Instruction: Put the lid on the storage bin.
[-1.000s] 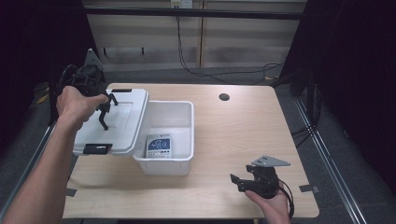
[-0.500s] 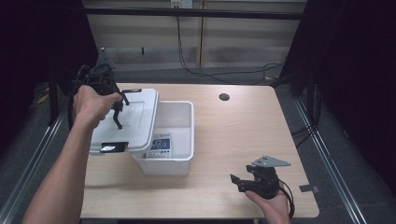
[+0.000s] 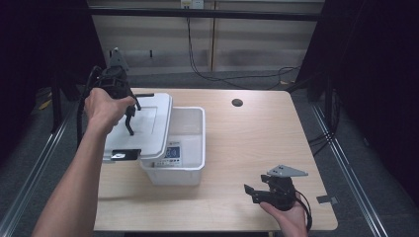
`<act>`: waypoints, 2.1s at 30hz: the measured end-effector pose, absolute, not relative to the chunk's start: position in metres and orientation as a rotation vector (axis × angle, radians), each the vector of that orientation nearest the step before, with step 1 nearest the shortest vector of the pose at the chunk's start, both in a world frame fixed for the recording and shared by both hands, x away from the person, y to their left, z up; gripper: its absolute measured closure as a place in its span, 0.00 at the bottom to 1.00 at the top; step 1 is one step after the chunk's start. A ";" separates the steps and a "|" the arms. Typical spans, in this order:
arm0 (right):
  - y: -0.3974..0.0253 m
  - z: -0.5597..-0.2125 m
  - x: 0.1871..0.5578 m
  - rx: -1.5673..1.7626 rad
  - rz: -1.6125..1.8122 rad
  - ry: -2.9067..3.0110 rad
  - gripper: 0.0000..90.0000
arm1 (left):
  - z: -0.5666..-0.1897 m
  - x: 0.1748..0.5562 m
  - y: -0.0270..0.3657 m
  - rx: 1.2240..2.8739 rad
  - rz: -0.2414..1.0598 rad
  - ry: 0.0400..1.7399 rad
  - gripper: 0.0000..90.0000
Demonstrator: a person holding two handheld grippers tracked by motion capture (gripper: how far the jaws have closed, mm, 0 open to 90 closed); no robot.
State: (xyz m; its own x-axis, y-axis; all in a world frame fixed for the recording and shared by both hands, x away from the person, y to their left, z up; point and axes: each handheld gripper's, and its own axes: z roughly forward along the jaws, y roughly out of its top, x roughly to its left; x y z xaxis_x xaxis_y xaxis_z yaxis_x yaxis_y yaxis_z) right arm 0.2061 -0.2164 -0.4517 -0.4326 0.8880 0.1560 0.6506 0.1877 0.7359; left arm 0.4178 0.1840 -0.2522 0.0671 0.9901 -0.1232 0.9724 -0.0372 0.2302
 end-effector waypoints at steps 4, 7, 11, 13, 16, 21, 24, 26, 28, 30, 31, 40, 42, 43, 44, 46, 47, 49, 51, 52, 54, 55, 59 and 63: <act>-0.216 -0.452 0.206 1.458 1.096 2.164 0.30 | -0.258 0.419 0.174 2.102 0.078 1.985 0.94; -0.216 -0.451 0.206 1.457 1.097 2.164 0.30 | -0.259 0.420 0.170 2.110 0.047 1.960 0.94; -0.216 -0.451 0.206 1.456 1.098 2.166 0.30 | -0.262 0.419 0.166 2.105 0.051 1.965 0.94; -0.216 -0.451 0.206 1.455 1.098 2.167 0.30 | -0.263 0.419 0.165 2.102 0.049 1.970 0.94; -0.216 -0.451 0.205 1.456 1.098 2.166 0.30 | -0.266 0.419 0.160 2.111 0.027 1.961 0.94; -0.217 -0.452 0.205 1.457 1.098 2.166 0.30 | -0.267 0.418 0.155 2.096 0.039 1.964 0.94; -0.216 -0.451 0.205 1.456 1.098 2.167 0.30 | -0.269 0.418 0.153 2.099 0.039 1.968 0.94; -0.216 -0.451 0.205 1.454 1.097 2.167 0.30 | -0.271 0.418 0.150 2.098 0.042 1.977 0.94; -0.216 -0.451 0.205 1.453 1.095 2.167 0.30 | -0.274 0.417 0.146 2.081 0.067 1.993 0.94; -0.216 -0.451 0.205 1.456 1.096 2.166 0.30 | -0.274 0.417 0.145 2.078 0.059 1.996 0.94; -0.216 -0.451 0.205 1.454 1.095 2.168 0.30 | -0.274 0.417 0.144 2.070 0.061 1.996 0.94; -0.216 -0.451 0.205 1.451 1.094 2.172 0.30 | -0.280 0.417 0.134 2.082 0.077 2.010 0.94; -0.216 -0.451 0.205 1.453 1.095 2.172 0.30 | -0.278 0.417 0.133 2.091 0.077 2.008 0.94; -0.216 -0.451 0.205 1.453 1.095 2.172 0.30 | -0.278 0.417 0.133 2.091 0.077 2.008 0.94; -0.216 -0.451 0.205 1.454 1.095 2.172 0.30 | -0.275 0.416 0.130 2.080 0.096 2.009 0.94; -0.216 -0.451 0.205 1.453 1.095 2.173 0.30 | -0.272 0.416 0.128 2.081 0.102 2.001 0.94; -0.216 -0.451 0.205 1.452 1.095 2.174 0.30 | -0.270 0.415 0.126 2.078 0.100 1.996 0.94; -0.216 -0.451 0.205 1.452 1.096 2.174 0.30 | -0.268 0.415 0.122 2.075 0.108 1.990 0.94; -0.216 -0.451 0.205 1.451 1.095 2.174 0.30 | -0.266 0.414 0.117 2.090 0.108 1.983 0.94; -0.216 -0.451 0.205 1.451 1.095 2.174 0.30 | -0.266 0.414 0.117 2.090 0.108 1.983 0.94; -0.216 -0.451 0.204 1.453 1.096 2.173 0.30 | -0.267 0.414 0.114 2.079 0.098 1.993 0.94; -0.216 -0.451 0.204 1.453 1.097 2.174 0.30 | -0.268 0.414 0.113 2.068 0.104 1.997 0.94; -0.216 -0.451 0.205 1.452 1.099 2.176 0.30 | -0.271 0.415 0.107 2.066 0.095 1.990 0.94; -0.216 -0.451 0.205 1.452 1.098 2.177 0.30 | -0.273 0.415 0.104 2.073 0.100 1.992 0.94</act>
